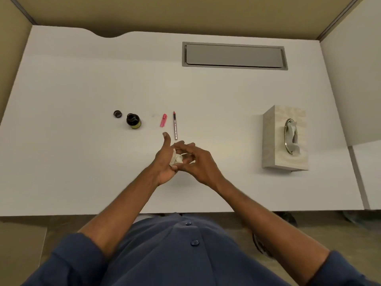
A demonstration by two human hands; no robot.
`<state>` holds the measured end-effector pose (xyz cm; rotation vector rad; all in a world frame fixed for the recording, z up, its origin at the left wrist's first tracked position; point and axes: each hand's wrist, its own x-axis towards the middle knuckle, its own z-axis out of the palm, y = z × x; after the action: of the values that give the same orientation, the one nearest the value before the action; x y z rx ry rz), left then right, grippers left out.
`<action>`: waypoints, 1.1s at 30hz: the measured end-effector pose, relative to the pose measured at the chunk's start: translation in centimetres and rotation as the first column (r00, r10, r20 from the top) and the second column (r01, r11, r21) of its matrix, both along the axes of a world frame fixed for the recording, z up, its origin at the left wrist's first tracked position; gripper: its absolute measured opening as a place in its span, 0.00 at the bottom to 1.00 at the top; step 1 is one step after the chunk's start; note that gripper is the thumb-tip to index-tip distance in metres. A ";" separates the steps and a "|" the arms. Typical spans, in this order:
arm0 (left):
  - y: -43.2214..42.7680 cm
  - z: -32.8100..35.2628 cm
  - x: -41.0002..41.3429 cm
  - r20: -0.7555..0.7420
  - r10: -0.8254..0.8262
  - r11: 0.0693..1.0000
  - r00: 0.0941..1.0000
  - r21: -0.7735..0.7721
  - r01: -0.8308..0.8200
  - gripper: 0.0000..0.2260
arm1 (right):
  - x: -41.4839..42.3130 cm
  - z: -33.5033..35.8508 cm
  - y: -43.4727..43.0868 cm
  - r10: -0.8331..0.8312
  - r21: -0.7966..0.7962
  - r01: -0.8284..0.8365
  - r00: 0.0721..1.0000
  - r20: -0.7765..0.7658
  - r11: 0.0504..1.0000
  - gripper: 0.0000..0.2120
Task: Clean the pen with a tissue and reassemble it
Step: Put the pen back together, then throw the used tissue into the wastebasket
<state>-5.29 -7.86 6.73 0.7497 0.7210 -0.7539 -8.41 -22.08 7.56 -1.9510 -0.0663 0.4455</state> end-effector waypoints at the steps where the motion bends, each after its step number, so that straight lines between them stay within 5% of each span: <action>1: -0.4 0.3 -0.2 0.001 -0.020 1.000 1.000 -0.021 0.020 0.40 | -0.5 0.1 -0.2 -0.004 -0.027 0.005 0.999 0.048 1.000 0.24; 7: -2.7 1.4 -0.8 -0.011 -0.092 0.982 0.996 -0.166 0.088 0.41 | -4.7 -0.1 -1.5 -0.157 -0.097 0.196 0.936 0.316 0.976 0.09; 11: -4.1 1.3 -1.2 -0.013 -0.221 0.963 0.975 -0.160 0.216 0.38 | -6.0 0.3 -1.8 -0.308 -0.076 0.328 0.931 0.197 0.942 0.06; 14: -5.9 1.0 -2.3 -0.020 -0.345 0.937 0.938 -0.056 0.344 0.25 | -8.3 0.4 -1.7 -0.459 -0.115 0.468 0.883 0.099 0.876 0.06; 21: -10.4 -0.1 -8.0 0.066 -0.678 0.735 0.732 0.070 0.674 0.16 | -16.6 -1.3 -3.4 -0.697 -0.309 0.712 0.694 0.178 0.630 0.09; 24: -11.7 0.6 -11.1 0.167 -0.859 0.512 0.484 0.268 0.816 0.14 | -20.5 -2.3 -5.3 -0.793 -0.350 0.792 0.581 0.181 0.501 0.12; 26: -12.7 0.6 -12.8 0.249 -0.951 0.288 0.184 0.489 0.824 0.13 | -23.1 -2.9 -6.9 -0.850 -0.378 0.834 0.494 0.182 0.403 0.12; 29: -14.6 -0.6 -14.7 0.228 -0.933 0.007 -0.277 0.784 0.620 0.19 | -26.5 -4.1 -9.3 -0.923 -0.414 0.869 0.356 0.144 0.270 0.11; 33: -17.6 -2.7 -16.6 0.219 -0.777 -0.034 -0.590 0.922 0.386 0.25 | -30.4 -5.6 -13.0 -0.973 -0.440 0.885 0.210 0.091 0.150 0.16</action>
<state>-21.92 -25.51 3.99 1.9872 -1.3501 -1.2523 -38.81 -35.10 1.97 -1.8675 1.5073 -0.2561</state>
